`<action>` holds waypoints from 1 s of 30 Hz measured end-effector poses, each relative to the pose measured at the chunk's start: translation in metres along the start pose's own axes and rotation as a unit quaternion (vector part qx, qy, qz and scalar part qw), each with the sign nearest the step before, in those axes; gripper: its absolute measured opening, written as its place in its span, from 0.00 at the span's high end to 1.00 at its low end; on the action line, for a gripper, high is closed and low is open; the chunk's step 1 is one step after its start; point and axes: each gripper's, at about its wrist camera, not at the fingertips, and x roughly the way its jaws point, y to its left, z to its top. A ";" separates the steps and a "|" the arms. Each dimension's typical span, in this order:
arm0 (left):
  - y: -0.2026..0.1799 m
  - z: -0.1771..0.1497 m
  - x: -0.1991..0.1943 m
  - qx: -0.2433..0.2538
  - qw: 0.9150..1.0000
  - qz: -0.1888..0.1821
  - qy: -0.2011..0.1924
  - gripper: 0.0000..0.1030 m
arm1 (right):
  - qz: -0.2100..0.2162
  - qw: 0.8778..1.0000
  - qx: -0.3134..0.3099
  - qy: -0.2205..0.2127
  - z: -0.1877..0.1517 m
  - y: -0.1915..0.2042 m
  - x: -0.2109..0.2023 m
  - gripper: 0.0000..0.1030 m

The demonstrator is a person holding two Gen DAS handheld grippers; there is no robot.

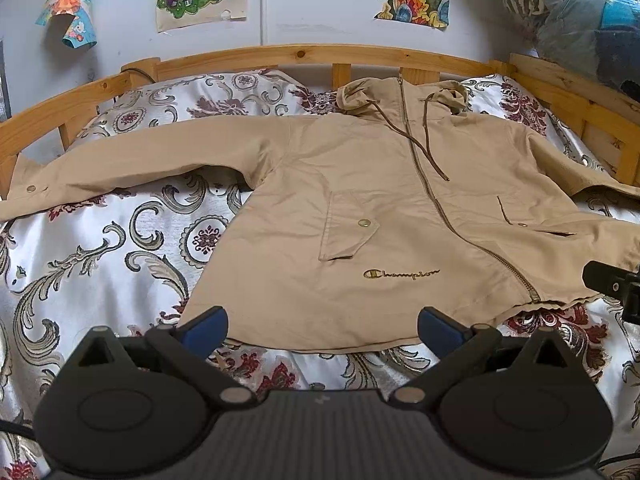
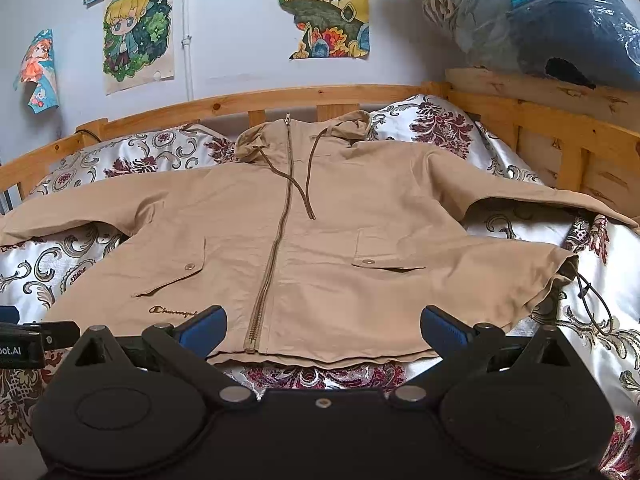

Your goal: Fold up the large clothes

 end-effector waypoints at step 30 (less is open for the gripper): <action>-0.007 0.047 0.029 -0.004 0.995 0.058 0.084 0.01 | -0.061 0.995 0.063 0.055 0.014 -0.024 0.016 0.01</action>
